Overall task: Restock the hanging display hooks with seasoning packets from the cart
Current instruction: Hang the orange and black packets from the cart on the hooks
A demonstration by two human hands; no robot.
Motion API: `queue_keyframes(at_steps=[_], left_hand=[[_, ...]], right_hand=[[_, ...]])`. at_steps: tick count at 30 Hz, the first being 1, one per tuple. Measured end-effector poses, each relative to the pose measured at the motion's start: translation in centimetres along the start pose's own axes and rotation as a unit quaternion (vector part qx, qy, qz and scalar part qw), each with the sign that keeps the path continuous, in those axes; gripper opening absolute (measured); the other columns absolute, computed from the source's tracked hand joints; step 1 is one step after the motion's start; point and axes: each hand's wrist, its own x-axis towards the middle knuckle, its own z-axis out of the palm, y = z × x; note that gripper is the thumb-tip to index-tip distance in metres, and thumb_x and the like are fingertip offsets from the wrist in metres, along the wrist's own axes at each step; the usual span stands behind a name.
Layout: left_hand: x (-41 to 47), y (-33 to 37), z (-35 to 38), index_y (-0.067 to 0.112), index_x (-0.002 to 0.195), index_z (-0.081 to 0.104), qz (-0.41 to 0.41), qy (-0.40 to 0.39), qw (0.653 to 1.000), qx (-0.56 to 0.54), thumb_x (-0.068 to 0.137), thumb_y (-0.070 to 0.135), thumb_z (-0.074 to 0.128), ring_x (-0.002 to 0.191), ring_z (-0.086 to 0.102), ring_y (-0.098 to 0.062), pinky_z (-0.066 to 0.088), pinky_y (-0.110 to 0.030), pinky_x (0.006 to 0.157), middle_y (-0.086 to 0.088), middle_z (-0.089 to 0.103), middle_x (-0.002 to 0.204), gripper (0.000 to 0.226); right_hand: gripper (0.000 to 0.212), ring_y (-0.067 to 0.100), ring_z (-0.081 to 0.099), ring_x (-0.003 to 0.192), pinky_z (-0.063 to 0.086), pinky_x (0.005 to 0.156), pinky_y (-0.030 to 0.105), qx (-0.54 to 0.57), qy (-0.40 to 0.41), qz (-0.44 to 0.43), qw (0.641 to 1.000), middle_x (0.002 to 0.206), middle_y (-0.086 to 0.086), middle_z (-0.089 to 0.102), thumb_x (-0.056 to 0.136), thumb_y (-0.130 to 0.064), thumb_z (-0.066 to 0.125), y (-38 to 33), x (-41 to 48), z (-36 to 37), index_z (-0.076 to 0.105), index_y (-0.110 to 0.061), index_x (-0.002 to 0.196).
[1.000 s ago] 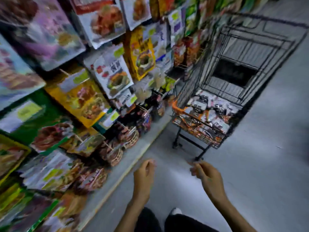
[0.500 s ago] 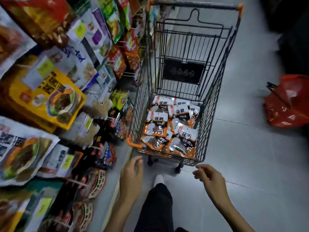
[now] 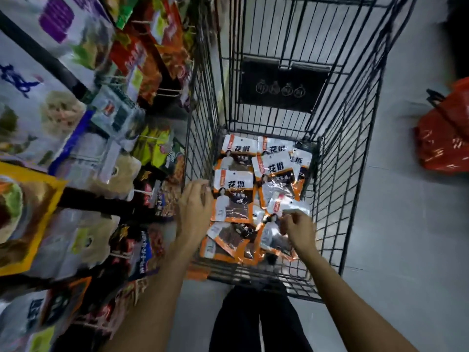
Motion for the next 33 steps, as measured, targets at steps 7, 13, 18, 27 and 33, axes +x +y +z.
queue_keyframes(at_steps=[7,13,18,27,33], left_hand=[[3.8,-5.7,12.3,-0.005,0.111,0.060,-0.092,-0.078,0.992,0.037,0.094,0.003,0.047,0.106,0.052,-0.035,0.035,-0.030,0.083,-0.024,0.058,0.113,0.023],[5.7,-10.7,18.6,-0.005,0.130,0.044,-0.173,-0.113,0.973,0.099,0.094,0.016,0.051,0.123,0.041,-0.037,0.034,-0.042,0.102,-0.025,0.046,0.131,0.043],[5.8,-11.1,20.3,0.000,0.141,0.031,-0.203,-0.092,0.963,0.149,0.091,0.026,0.057,0.130,0.033,-0.036,0.029,-0.047,0.108,-0.022,0.036,0.141,0.062],[6.2,-7.9,19.4,0.002,0.138,0.036,-0.308,-0.013,0.951,0.010,0.070,0.007,0.081,0.128,0.042,-0.033,0.040,-0.046,0.103,-0.018,0.044,0.138,0.082],[6.6,-7.0,17.8,0.002,0.101,0.067,-0.378,-0.067,0.913,-0.136,0.069,0.002,0.081,0.084,0.063,-0.024,0.052,-0.032,0.073,-0.016,0.069,0.103,0.035]], right_hand=[[0.020,0.023,0.060,0.081,0.043,0.068,0.030,-0.073,0.048,0.067,0.994,0.099,0.016,0.069,0.097,-0.012,0.051,6.6,8.3,3.1,0.065,0.001,0.102],[0.028,0.026,0.057,0.106,0.049,0.090,0.034,-0.130,0.061,0.165,0.976,0.118,0.018,0.061,0.094,-0.016,0.057,11.6,9.6,5.2,0.058,0.002,0.115],[0.061,0.033,0.040,0.126,0.040,0.098,0.039,-0.208,0.092,0.221,0.948,0.134,0.022,0.044,0.090,-0.030,0.063,11.0,8.9,6.4,0.037,0.005,0.133],[0.065,0.036,0.056,0.111,0.046,0.092,0.043,-0.105,0.156,0.296,0.936,0.118,0.019,0.058,0.067,-0.024,0.086,10.6,9.2,6.5,0.054,0.002,0.117],[0.027,0.029,0.068,0.090,0.055,0.085,0.043,0.114,0.159,0.239,0.951,0.098,0.014,0.072,0.074,-0.015,0.081,10.6,7.6,5.1,0.069,-0.004,0.096]])
